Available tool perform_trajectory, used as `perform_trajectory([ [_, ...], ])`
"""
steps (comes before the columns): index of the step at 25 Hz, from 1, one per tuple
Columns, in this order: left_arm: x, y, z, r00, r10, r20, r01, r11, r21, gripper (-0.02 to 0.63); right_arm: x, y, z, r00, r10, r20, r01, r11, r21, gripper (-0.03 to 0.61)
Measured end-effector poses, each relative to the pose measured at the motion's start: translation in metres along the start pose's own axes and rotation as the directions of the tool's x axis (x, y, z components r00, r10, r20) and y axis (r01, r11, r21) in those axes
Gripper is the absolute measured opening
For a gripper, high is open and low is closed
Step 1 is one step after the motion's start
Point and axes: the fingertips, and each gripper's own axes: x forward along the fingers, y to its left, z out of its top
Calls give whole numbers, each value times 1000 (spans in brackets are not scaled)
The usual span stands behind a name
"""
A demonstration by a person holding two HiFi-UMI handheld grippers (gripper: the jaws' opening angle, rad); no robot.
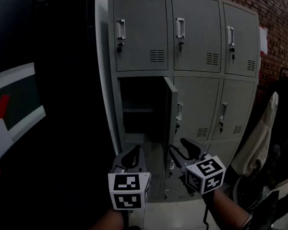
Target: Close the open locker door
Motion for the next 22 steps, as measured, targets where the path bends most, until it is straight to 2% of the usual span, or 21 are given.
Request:
perform_trajectory([
  [6, 53, 27, -7, 999, -40, -11, 39, 999, -16, 5, 47, -17, -29, 997, 32, -64, -29, 998, 49, 244],
  [9, 81, 34, -1, 997, -80, -1, 80, 997, 0, 5, 65, -21, -33, 996, 51, -78, -47, 997, 54, 264],
  [13, 112, 42, 6, 992, -127, 13, 127, 992, 7, 5, 80, -13, -31, 992, 79, -93, -78, 997, 11, 266],
  [19, 130, 62, 9, 988, -149, 28, 149, 989, 7, 5, 108, 19, -32, 987, 121, -103, -126, 991, -42, 228],
  [22, 131, 76, 11, 988, -150, 33, 150, 989, 8, 5, 131, 33, -33, 988, 116, -106, -122, 991, -50, 173],
])
